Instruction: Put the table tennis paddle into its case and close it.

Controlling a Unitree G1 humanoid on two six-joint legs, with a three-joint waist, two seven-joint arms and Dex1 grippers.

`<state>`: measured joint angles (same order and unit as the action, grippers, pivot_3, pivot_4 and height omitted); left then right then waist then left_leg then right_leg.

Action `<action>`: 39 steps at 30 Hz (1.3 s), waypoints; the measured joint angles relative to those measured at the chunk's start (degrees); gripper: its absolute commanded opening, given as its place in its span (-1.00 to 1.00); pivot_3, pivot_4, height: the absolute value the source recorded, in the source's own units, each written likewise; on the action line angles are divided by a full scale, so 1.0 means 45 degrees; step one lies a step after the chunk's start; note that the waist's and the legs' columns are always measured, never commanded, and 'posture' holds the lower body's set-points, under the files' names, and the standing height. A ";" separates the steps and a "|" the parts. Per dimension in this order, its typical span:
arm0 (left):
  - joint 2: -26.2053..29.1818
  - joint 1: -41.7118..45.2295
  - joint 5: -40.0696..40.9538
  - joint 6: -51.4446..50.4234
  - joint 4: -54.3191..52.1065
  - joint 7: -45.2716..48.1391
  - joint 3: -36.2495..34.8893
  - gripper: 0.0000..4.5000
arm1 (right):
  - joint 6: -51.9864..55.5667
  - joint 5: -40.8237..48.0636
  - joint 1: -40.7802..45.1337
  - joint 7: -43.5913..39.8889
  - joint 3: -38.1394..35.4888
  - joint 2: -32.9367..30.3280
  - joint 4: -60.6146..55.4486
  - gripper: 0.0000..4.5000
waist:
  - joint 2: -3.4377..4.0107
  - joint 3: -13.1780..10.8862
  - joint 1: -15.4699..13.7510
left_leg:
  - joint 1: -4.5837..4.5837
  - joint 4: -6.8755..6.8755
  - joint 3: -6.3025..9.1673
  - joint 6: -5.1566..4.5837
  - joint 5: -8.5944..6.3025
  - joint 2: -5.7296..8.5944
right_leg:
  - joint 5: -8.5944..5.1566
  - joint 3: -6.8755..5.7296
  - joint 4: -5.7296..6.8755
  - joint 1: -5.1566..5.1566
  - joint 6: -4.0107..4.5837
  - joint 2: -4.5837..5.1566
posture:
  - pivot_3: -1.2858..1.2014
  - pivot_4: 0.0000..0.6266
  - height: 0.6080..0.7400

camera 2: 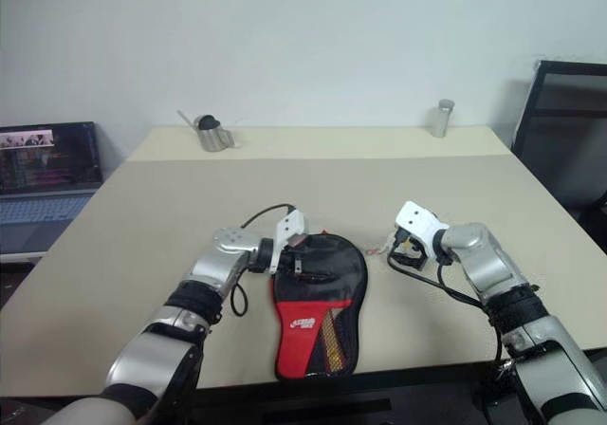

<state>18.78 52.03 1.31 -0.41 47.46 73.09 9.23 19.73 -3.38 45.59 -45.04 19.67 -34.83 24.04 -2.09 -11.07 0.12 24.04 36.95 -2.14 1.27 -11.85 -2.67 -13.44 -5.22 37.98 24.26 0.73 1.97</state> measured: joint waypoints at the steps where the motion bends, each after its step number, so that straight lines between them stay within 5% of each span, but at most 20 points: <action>1: 0.0010 0.0000 -0.0013 0.0018 0.0048 0.0006 0.0007 1.00 | -0.0294 -0.0131 0.0124 -0.0042 0.0035 0.0108 0.0487 0.82 | 0.0001 0.0000 0.0002 | -0.0001 0.0000 -0.0002 0.0000 0.0000 0.0000 | 0.0000 -0.0001 0.0000 0.0000 0.0000 0.0000 | 0.03 -0.52 1.00; 10: -0.0088 0.0276 -0.0509 0.0817 0.1073 0.0016 0.0417 1.00 | -0.1050 -0.0789 0.0844 -0.0336 -0.0002 0.0670 0.2158 -0.53 | 0.0002 0.0000 -0.0004 | -0.0014 0.0002 -0.0010 0.0001 0.0000 -0.0002 | 0.0001 0.0002 0.0010 -0.0006 0.0001 0.0001 | 0.03 -0.52 1.00; 13: -0.0280 0.0616 -0.0696 0.1154 0.1728 -0.0022 0.0543 1.00 | -0.1046 -0.0905 0.0871 -0.0507 -0.0084 0.0702 0.2152 -0.81 | 0.0003 0.0001 -0.0004 | -0.0028 0.0003 -0.0012 0.0001 0.0000 0.0000 | 0.0001 0.0002 0.0011 -0.0019 0.0001 0.0002 | 0.03 -0.52 1.00; 22: -0.0627 0.1026 -0.0860 0.2294 0.3138 0.0022 0.0597 1.00 | 0.0339 -0.0860 -0.0336 -0.1371 -0.0279 -0.0034 -0.0574 -0.86 | 0.0028 0.0018 -0.0015 | -0.0039 0.0003 -0.0012 0.0001 0.0000 0.0002 | 0.0000 0.0000 0.0008 -0.0032 0.0001 0.0008 | 0.03 -0.52 1.00; 32: -0.0851 0.1051 -0.0914 0.2473 0.3572 0.0022 0.0592 1.00 | 0.4644 0.1014 -0.5047 -0.3286 -0.2197 -0.3602 -0.8917 -0.86 | 0.0143 0.0140 -0.0147 | -0.0045 0.0001 0.0020 0.0003 -0.0003 0.0006 | -0.0007 -0.0010 -0.0015 -0.0051 0.0003 0.0011 | 0.03 -0.52 1.00; 39: -0.1027 0.1191 -0.1017 0.2471 0.3932 -0.0011 0.0593 1.00 | 0.7115 0.2307 -0.8013 -0.2978 -0.2372 -0.4115 -1.3988 -0.86 | 0.0124 0.0192 -0.0252 | -0.0055 0.0004 0.0058 0.0008 -0.0007 0.0012 | -0.0010 -0.0035 -0.0061 -0.0098 0.0003 0.0023 | 0.03 -0.52 1.00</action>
<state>14.16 57.39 -3.27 10.71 65.16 73.04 11.89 51.75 7.00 9.53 -58.44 9.00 -53.34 -38.91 -1.53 -10.21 -1.01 23.79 36.97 -1.88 1.31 -11.88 -2.62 -13.48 -5.37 37.71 23.82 0.74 2.08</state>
